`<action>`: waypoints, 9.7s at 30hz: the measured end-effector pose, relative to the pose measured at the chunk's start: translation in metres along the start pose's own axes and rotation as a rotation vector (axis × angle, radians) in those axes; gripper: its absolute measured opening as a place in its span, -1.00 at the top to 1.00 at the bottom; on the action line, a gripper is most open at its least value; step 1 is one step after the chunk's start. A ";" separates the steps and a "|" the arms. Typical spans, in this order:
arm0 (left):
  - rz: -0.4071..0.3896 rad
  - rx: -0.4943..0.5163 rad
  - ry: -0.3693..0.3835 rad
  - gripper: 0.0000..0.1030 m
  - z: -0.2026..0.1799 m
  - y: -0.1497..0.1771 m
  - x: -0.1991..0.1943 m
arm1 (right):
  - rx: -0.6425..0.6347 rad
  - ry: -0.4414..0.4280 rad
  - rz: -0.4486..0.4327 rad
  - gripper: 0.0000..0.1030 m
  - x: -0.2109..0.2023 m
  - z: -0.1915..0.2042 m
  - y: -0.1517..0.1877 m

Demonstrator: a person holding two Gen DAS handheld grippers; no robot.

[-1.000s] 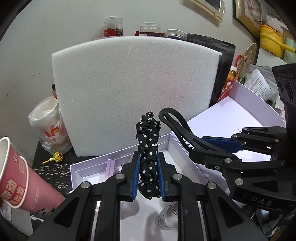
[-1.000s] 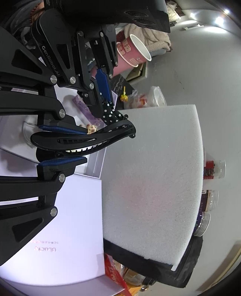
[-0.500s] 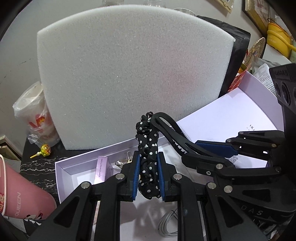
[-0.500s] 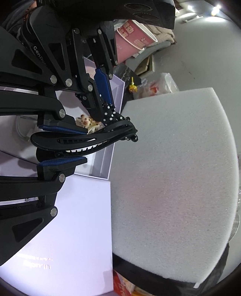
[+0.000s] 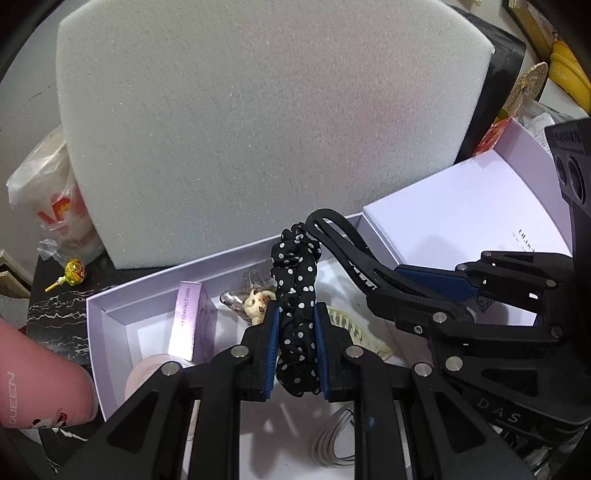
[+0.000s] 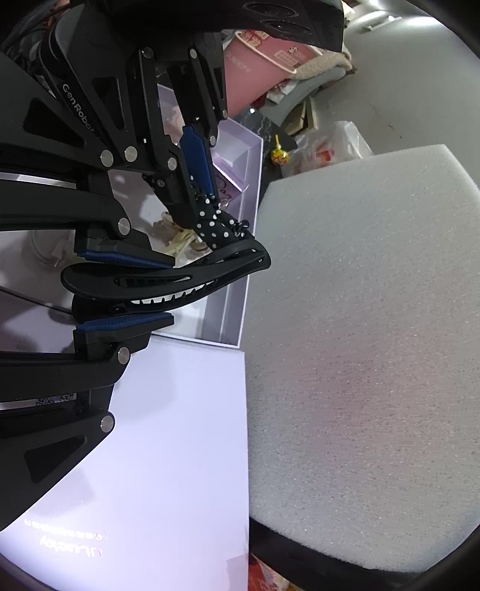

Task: Organize rigid objects
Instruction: 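Open the right tool to drop the hair clip while the left tool lowers the scrunchie, then release the scrunchie into the box and withdraw both tools upward, then move the right tool toward the pink round compact on the table, then grasp the pink round compact with the right tool, then lift and carry the pink compact with the right tool into the gift box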

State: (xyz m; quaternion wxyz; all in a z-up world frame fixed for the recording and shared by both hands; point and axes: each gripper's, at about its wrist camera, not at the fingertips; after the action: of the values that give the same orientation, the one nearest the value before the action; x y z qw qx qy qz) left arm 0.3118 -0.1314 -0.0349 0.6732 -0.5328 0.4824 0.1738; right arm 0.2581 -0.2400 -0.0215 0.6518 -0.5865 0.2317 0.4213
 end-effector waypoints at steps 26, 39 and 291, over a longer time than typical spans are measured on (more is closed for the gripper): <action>-0.019 0.028 -0.076 0.65 -0.015 0.015 -0.012 | -0.026 0.065 -0.025 0.38 -0.007 0.010 0.003; -0.010 -0.001 -0.143 0.52 -0.012 0.018 -0.034 | -0.035 0.121 -0.072 0.08 -0.040 0.019 0.012; -0.339 0.402 0.075 0.16 -0.066 0.199 -0.144 | -0.242 -0.243 -0.209 0.06 -0.124 0.105 0.160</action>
State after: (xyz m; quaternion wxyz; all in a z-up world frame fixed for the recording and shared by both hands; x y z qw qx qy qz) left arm 0.0643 -0.0754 -0.0215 0.7666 -0.4678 0.4357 -0.0606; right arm 0.0403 -0.1803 0.0076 0.6400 -0.6263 0.0370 0.4435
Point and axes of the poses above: each gripper's, at about its wrist camera, not at the fingertips, and x roughly the way its jaws point, z to its left, y to its underside, and after that the axes turned 5 degrees about -y, right-handed
